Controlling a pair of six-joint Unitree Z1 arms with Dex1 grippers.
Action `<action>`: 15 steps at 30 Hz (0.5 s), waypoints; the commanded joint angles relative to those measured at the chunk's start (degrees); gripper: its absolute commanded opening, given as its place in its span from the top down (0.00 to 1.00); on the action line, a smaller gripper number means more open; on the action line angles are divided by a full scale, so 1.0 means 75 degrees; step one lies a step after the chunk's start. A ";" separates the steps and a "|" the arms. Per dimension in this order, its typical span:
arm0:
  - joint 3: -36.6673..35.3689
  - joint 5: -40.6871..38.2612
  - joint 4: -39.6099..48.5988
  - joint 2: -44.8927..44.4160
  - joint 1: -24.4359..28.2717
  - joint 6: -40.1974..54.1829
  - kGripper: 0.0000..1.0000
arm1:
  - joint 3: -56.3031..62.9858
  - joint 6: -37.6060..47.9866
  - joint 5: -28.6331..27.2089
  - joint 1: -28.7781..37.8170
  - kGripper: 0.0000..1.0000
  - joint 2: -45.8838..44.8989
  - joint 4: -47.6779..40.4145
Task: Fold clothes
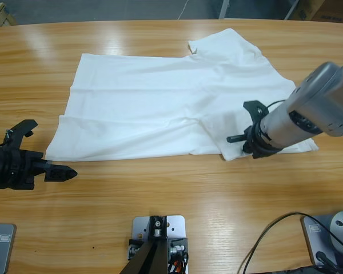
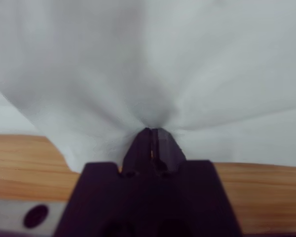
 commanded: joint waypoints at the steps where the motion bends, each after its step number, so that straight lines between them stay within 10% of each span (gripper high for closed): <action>1: 0.0147 -0.0110 0.0038 -0.0004 -0.0043 -0.0021 0.04 | 0.0676 0.0165 0.0053 -0.0053 1.00 0.0000 -0.0563; 2: 0.0145 -0.0108 0.0038 0.0001 -0.0043 -0.0021 0.04 | 0.0604 0.0158 0.0048 -0.0053 0.74 -0.0335 -0.0617; 3: 0.0131 -0.0110 0.0038 -0.0006 -0.0043 -0.0021 0.04 | 0.0500 0.0156 0.0038 -0.0053 0.24 -0.0675 -0.0605; 4: 0.0102 -0.0103 0.0038 -0.0022 -0.0041 -0.0021 0.04 | 0.0374 0.0153 0.0031 -0.0053 0.03 -0.1062 -0.0544; 15: -0.1536 -0.0068 0.0033 0.1138 0.1494 0.0165 0.05 | -0.1499 -0.0269 -0.0320 -0.0053 0.01 -0.2944 0.1882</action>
